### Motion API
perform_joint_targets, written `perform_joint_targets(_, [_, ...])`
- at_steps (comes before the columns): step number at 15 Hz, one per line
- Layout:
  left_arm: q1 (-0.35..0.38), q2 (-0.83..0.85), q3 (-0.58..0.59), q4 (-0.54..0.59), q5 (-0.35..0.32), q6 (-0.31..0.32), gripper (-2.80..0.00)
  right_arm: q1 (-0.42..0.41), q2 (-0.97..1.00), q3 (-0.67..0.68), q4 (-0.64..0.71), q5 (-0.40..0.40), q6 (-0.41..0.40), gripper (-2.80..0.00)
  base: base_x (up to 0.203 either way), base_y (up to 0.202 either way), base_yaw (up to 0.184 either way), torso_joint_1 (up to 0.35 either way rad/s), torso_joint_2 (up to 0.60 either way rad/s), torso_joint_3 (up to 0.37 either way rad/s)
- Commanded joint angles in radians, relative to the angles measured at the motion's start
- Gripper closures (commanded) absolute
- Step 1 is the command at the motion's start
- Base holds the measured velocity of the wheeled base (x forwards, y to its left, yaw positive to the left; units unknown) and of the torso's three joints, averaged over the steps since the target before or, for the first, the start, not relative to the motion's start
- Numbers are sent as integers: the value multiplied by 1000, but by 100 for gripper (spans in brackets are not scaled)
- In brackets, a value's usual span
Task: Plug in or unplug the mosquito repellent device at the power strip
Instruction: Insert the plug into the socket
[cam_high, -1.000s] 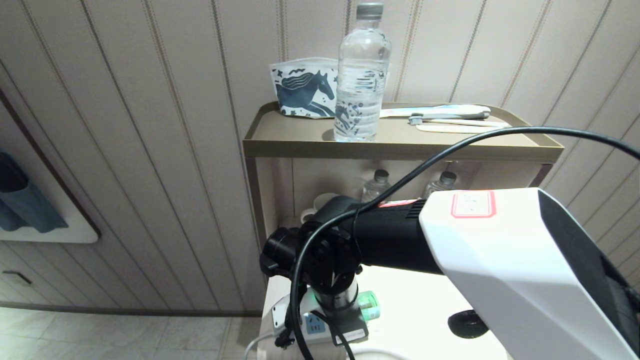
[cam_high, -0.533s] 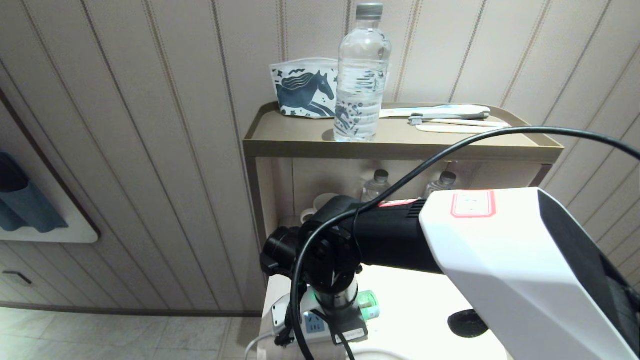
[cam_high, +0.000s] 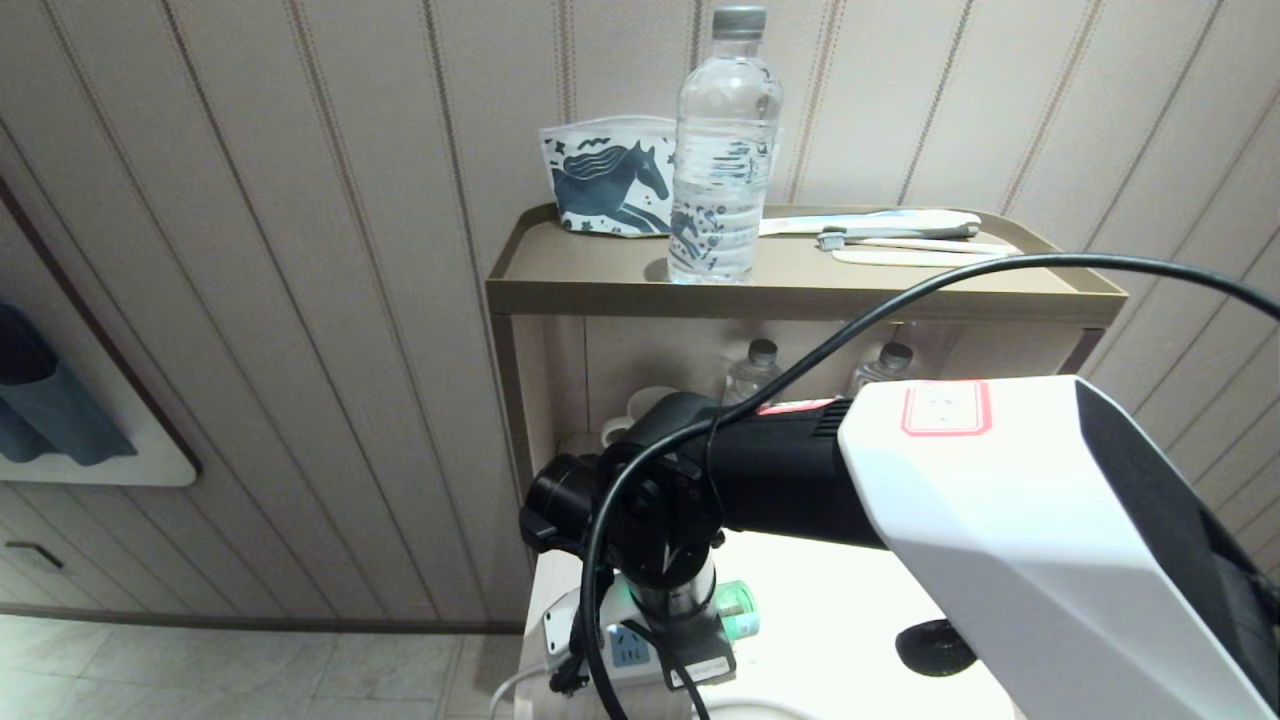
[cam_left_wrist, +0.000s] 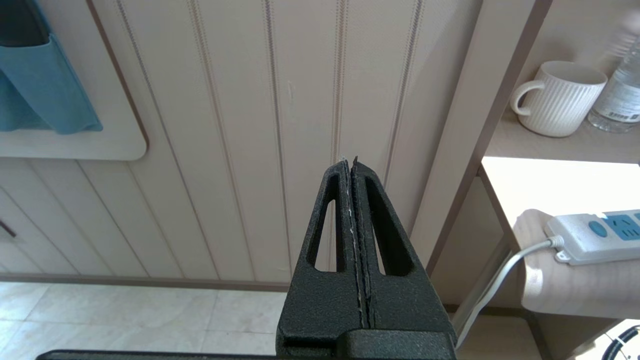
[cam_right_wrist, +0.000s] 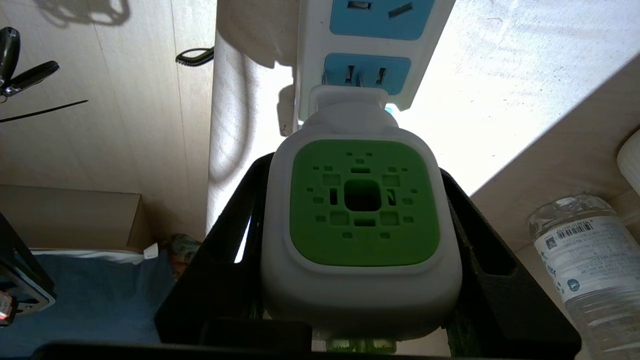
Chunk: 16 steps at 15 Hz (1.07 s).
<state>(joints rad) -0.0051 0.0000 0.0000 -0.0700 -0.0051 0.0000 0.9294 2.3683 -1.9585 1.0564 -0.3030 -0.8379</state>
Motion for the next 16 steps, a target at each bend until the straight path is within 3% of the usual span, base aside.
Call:
perform_joint_targets(1, [0, 0, 0, -1, 0, 0, 0, 0, 2, -2, 4, -2, -6, 0, 0, 0, 0, 0, 0, 0])
perform_joint_targets(16, [0, 0, 0, -1, 0, 0, 0, -5, -34, 0, -22, -7, -6, 0, 0, 0, 0, 0, 0, 0])
